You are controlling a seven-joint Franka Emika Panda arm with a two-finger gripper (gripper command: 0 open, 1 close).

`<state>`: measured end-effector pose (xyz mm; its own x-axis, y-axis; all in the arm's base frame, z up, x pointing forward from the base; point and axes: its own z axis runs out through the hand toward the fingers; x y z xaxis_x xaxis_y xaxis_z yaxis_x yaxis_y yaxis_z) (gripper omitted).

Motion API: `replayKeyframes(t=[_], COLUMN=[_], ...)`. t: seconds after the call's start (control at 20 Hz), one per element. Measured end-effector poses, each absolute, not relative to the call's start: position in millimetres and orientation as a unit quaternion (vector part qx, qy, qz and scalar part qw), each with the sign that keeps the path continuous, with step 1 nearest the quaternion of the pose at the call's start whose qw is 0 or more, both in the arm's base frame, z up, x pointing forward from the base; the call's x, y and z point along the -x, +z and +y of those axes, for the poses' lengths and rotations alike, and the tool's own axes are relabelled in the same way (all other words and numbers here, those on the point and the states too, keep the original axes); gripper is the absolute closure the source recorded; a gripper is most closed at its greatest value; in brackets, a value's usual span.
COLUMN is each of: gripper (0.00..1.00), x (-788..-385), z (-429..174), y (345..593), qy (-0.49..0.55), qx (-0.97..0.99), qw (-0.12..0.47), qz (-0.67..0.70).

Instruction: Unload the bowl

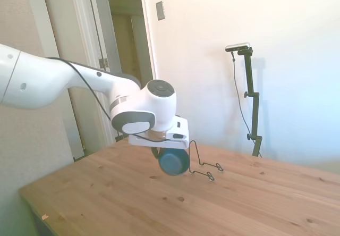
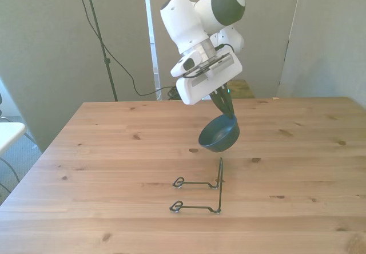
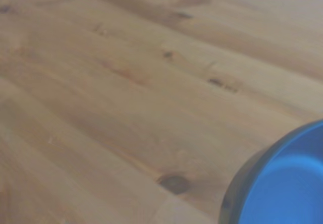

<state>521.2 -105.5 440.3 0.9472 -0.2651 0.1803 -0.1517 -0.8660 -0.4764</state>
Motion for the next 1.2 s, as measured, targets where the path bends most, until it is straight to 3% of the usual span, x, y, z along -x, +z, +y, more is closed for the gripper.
replayKeyframes(t=[0.3,0.85,0.9,1.2], gripper=[1.00,1.00,0.00,0.00], x=[-518,-566,-571,-576], z=[-81,-86,-85,-82], y=[409,380,378,381], qy=[-0.042,0.010,0.014,0.030], qx=[0.966,0.964,0.964,0.968], qw=[0.211,0.195,0.193,0.179], qz=[0.140,0.182,0.183,0.172])
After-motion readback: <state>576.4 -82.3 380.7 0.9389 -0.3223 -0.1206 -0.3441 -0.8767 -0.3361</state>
